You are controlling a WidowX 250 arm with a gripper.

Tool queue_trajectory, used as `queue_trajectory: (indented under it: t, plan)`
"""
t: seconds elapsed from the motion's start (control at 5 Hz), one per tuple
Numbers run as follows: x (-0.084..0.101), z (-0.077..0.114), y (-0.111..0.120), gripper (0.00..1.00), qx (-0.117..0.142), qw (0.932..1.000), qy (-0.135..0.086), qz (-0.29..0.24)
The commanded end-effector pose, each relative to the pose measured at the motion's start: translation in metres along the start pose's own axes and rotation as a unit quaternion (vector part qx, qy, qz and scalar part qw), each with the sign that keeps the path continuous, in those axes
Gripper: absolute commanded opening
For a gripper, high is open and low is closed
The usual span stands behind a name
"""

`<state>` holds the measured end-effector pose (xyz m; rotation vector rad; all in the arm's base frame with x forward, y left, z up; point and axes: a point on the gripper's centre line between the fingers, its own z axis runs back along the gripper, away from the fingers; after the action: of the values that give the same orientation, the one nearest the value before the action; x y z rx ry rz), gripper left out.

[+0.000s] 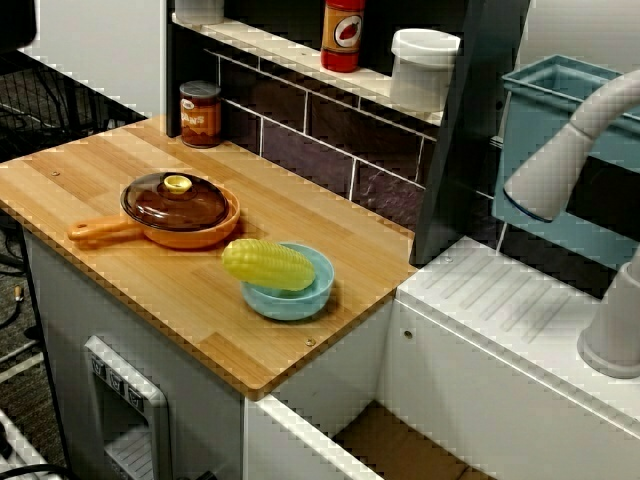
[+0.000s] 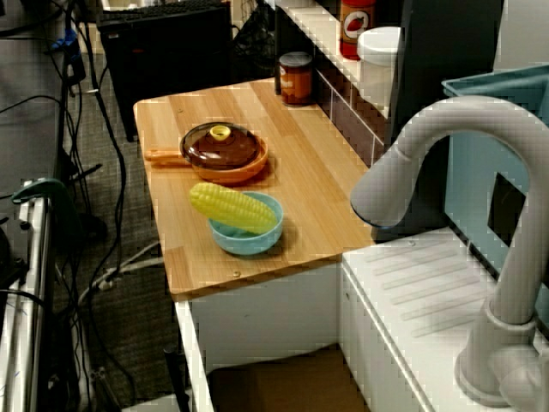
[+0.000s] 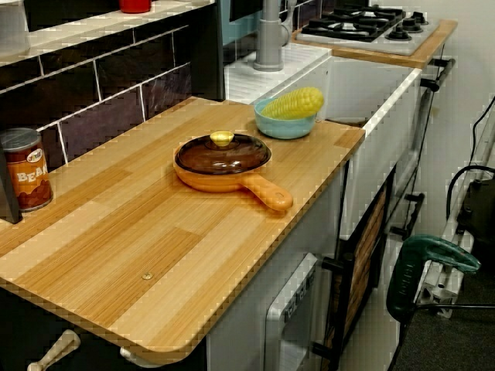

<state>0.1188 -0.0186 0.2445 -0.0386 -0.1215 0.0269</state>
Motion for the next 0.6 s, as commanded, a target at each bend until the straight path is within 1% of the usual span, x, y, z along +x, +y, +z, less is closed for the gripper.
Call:
queue_trajectory:
  t: [0.0,0.2,0.4]
  plan:
    - [0.0,0.0,0.0,1.0,0.0,1.0,0.0,0.0]
    - [0.031,-0.02,0.034,1.0,-0.015,0.9981,-0.007,0.059]
    - [0.046,-0.026,0.054,1.0,0.002,0.9944,-0.061,0.086]
